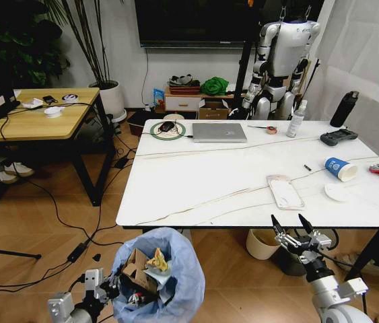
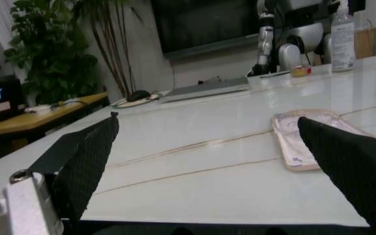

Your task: Pick up the trash bin and place the trash from the table into it.

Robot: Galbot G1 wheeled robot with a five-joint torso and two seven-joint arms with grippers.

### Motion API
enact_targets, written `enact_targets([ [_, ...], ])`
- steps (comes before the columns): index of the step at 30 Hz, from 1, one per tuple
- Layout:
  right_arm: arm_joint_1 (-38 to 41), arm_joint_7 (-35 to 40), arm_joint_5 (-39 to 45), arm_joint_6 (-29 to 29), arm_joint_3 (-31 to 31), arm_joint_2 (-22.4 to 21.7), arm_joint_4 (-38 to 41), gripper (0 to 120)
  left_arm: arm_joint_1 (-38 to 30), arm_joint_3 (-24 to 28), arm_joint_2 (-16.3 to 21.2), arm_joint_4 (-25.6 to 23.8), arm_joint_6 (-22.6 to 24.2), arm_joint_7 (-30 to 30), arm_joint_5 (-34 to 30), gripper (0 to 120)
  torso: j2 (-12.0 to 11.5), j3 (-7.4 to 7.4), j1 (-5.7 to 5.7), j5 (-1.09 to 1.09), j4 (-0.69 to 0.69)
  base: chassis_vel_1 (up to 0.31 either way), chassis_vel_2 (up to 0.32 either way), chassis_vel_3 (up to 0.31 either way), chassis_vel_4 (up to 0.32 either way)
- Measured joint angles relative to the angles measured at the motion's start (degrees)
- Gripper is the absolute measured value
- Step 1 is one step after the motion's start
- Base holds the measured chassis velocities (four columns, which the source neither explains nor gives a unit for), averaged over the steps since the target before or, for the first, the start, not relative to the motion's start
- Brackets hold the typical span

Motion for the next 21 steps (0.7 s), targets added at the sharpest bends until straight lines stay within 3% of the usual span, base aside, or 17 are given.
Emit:
enact_targets([
  [9,-0.14,-1.87,0.46,0.52,-0.21,0.84,-0.90,100,-0.07,-0.02,-0.03,0.50,-0.06,0.05,0.04,0,0.00,0.00,0.00,-0.01,0.00,-0.027,-0.023,0.034,0.031],
  [21,0.26,-2.63,1.47,0.85,-0.50,0.20,-1.79,100,-0.33,0.47,-0.66,1.08,-0.09,0.07,0.46,0,0.00,0.00,0.00,0.01,-0.01,-0.113,-0.118,0.127,0.108],
])
